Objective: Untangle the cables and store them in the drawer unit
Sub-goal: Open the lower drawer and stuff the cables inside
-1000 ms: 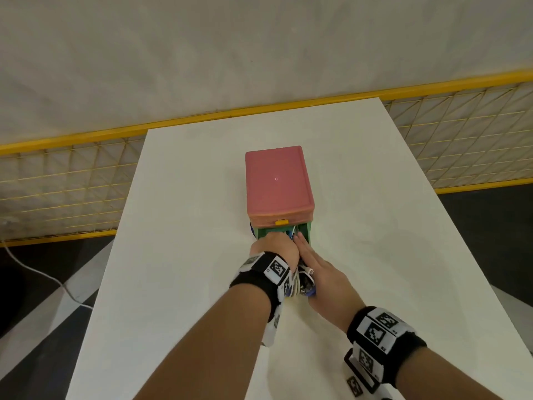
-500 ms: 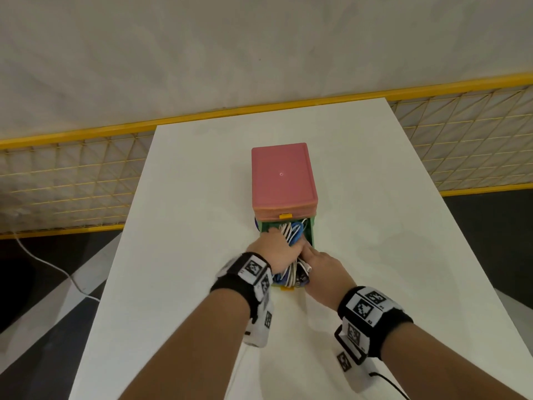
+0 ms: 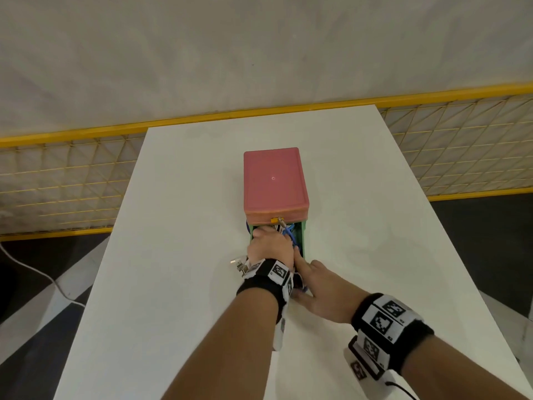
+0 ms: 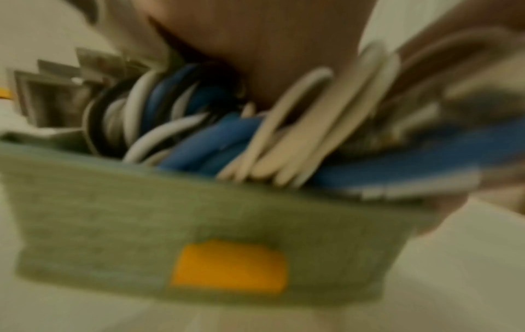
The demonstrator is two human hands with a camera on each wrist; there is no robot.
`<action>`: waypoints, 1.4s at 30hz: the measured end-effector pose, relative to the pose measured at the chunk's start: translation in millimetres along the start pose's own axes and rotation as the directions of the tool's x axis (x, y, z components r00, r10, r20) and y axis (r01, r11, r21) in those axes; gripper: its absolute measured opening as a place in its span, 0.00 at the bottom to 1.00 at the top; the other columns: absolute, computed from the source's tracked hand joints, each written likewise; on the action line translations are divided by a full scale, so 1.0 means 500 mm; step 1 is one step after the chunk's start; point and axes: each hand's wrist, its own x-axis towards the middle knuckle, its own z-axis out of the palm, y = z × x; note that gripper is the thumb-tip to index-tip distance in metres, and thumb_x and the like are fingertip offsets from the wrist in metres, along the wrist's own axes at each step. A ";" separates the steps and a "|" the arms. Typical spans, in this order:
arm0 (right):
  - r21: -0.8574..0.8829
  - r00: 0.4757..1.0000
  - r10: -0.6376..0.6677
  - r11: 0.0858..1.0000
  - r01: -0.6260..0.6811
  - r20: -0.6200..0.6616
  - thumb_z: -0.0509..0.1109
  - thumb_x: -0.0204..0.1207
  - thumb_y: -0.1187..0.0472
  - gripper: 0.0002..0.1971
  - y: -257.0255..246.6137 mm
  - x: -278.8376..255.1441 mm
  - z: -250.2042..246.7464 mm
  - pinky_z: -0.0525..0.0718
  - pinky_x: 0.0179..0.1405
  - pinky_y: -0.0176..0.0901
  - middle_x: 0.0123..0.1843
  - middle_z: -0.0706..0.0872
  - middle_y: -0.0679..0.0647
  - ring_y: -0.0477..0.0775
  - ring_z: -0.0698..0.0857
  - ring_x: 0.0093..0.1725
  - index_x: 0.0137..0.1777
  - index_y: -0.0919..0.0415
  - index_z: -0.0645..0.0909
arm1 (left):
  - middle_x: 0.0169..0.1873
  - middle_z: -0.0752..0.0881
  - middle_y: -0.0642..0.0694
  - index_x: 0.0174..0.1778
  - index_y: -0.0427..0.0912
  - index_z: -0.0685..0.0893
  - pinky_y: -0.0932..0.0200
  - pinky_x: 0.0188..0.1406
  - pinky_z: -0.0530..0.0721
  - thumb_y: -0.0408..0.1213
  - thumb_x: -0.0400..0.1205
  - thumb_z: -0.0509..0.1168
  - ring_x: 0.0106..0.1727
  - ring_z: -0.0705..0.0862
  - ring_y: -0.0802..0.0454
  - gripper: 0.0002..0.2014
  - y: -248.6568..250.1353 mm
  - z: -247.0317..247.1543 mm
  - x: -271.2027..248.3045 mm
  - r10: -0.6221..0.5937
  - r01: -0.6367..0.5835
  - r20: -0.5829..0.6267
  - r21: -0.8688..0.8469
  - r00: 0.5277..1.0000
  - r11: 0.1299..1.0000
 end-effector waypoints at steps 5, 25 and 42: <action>-0.197 0.997 0.070 0.978 -0.074 -0.027 0.48 0.86 0.47 0.33 -0.022 0.028 0.019 0.73 0.57 0.46 0.78 0.68 0.62 0.58 0.74 0.57 0.83 0.65 0.44 | 0.82 0.58 0.32 0.84 0.29 0.43 0.49 0.75 0.70 0.62 0.83 0.57 0.80 0.67 0.39 0.49 -0.037 -0.050 0.016 0.107 -0.008 0.326 -0.291 0.939 0.957; 0.023 0.922 0.029 0.999 -0.022 -0.386 0.61 0.76 0.53 0.25 -0.020 0.019 -0.026 0.75 0.41 0.45 0.37 0.78 0.50 0.52 0.75 0.38 0.73 0.56 0.67 | 0.40 0.89 0.38 0.58 0.28 0.87 0.59 0.30 0.85 0.62 0.63 0.78 0.35 0.89 0.46 0.41 -0.023 0.064 -0.017 0.041 -0.054 -0.095 -0.137 0.995 0.989; 0.399 0.852 0.140 0.913 0.087 -0.504 0.68 0.71 0.76 0.13 -0.012 0.067 -0.027 0.85 0.56 0.43 0.44 0.87 0.51 0.47 0.87 0.46 0.41 0.55 0.82 | 0.79 0.62 0.33 0.84 0.28 0.45 0.50 0.74 0.69 0.53 0.87 0.56 0.78 0.66 0.38 0.41 -0.044 0.031 -0.034 0.139 -0.141 -0.028 -0.236 0.990 0.961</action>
